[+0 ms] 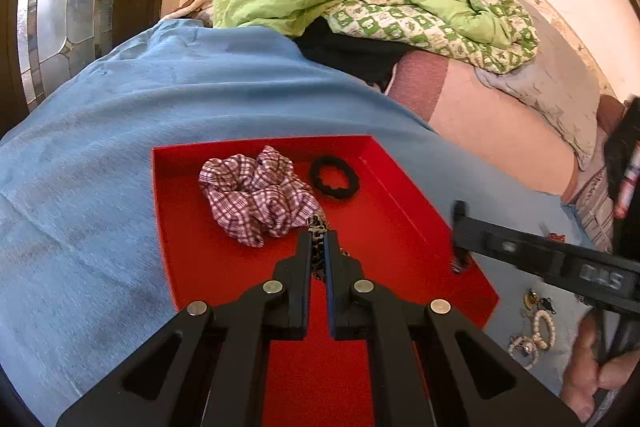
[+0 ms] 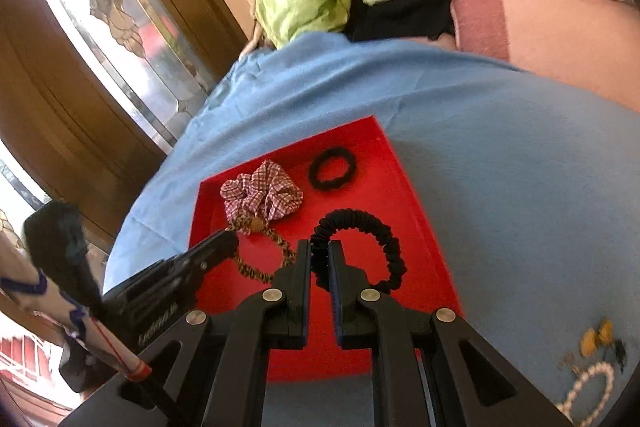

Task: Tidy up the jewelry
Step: 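Carry the bracelet and hair tie with both tools over the red tray, then open the left tool to drop the bracelet while the right tool drops the hair tie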

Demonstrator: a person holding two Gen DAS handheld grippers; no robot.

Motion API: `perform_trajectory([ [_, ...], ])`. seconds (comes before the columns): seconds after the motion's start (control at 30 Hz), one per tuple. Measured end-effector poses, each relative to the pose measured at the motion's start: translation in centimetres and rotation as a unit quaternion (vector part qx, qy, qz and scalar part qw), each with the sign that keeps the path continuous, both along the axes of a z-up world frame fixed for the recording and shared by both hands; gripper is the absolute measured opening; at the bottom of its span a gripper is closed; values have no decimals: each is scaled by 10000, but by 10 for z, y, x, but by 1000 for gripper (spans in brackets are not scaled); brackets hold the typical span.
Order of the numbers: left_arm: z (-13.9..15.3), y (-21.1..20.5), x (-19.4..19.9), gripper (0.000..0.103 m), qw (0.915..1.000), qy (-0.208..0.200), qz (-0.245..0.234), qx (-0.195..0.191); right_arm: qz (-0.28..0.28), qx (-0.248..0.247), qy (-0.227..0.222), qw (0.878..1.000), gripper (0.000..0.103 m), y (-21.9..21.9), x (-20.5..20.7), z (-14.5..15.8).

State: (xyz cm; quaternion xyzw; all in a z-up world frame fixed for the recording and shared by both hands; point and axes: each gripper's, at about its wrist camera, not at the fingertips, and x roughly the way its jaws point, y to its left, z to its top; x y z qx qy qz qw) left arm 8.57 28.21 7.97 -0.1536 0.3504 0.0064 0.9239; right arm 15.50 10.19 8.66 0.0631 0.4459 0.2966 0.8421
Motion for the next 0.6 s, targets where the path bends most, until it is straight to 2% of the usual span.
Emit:
perform_trajectory([
  [0.3, -5, 5, 7, 6, 9999, 121, 54, 2, -43, -414, 125, 9991, 9, 38, 50, -24],
  [0.53, -7, 8, 12, 6, 9997, 183, 147, -35, -79, -496, 174, 9986, 11, 53, 64, -37],
  [0.6, -9, 7, 14, 15, 9996, 247, 128, -28, -93, -509, 174, 9985, 13, 54, 66, -39],
])
